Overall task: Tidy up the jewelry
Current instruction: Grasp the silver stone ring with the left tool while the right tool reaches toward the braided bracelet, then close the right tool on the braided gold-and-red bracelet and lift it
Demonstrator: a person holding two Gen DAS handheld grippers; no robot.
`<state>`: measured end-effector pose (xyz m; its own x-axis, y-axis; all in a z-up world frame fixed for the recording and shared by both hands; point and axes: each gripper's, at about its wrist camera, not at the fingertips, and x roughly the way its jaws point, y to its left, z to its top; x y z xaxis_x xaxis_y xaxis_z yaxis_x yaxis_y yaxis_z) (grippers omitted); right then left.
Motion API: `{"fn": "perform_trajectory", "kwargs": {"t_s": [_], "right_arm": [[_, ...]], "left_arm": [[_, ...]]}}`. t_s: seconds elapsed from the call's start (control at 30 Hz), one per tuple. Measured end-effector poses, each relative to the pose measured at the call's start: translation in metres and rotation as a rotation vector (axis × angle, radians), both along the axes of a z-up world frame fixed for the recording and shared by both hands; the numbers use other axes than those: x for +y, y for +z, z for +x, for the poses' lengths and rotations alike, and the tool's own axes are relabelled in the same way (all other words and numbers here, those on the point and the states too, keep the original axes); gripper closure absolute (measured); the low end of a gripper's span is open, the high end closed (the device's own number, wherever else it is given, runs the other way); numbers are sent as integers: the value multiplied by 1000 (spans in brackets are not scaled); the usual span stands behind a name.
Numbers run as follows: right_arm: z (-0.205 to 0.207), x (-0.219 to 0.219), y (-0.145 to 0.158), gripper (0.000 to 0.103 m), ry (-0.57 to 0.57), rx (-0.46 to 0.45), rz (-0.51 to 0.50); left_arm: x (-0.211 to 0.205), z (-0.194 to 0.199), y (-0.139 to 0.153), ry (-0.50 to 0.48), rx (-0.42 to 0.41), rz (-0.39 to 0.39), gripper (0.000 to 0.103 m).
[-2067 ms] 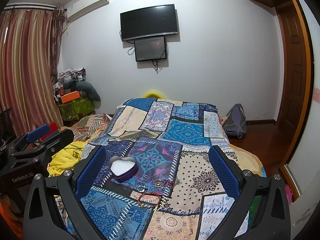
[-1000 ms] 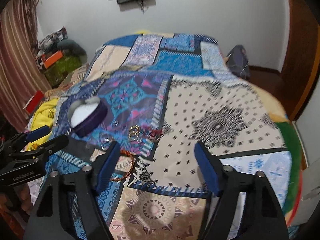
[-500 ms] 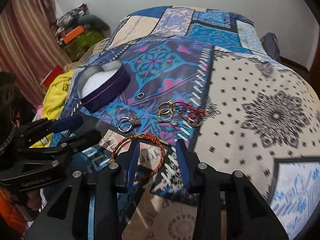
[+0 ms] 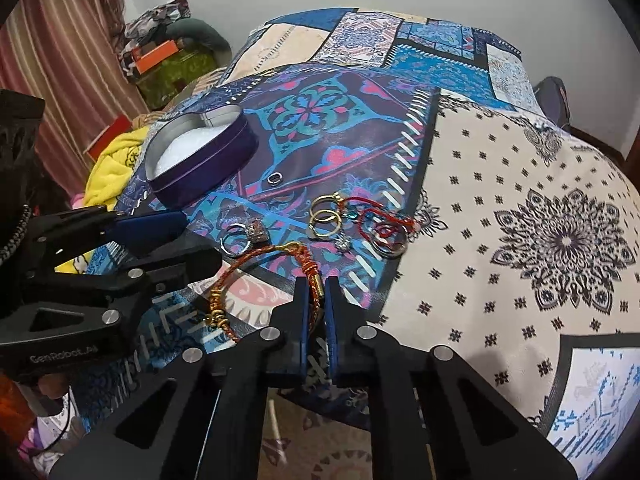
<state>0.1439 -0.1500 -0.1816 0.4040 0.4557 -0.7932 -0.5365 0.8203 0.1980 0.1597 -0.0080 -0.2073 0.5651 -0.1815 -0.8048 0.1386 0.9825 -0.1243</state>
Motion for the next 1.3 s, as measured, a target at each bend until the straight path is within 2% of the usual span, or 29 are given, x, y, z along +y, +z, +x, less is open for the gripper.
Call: {"fn": "perform_trajectory", "kwargs": {"t_s": [0.17, 0.3, 0.47, 0.53, 0.67, 1.07, 1.3], "right_arm": [[-2, -10, 2, 98, -28, -1, 5], [-1, -20, 2, 98, -57, 7, 18], [1, -32, 3, 98, -95, 16, 35], [1, -35, 4, 98, -104, 14, 40], [2, -39, 7, 98, -119, 8, 52], [-1, -42, 34, 99, -140, -55, 83], [-4, -31, 59, 99, -131, -115, 107]], "left_arm": [[-5, 6, -2, -15, 1, 13, 54], [-11, 11, -3, -27, 5, 17, 61], [-21, 16, -7, -46, -1, 38, 63], [-25, 18, -8, -50, -1, 57, 67], [-26, 23, -10, -46, 1, 65, 83], [-25, 12, -2, -30, 2, 25, 83], [-15, -6, 22, -2, -49, 11, 83]]}}
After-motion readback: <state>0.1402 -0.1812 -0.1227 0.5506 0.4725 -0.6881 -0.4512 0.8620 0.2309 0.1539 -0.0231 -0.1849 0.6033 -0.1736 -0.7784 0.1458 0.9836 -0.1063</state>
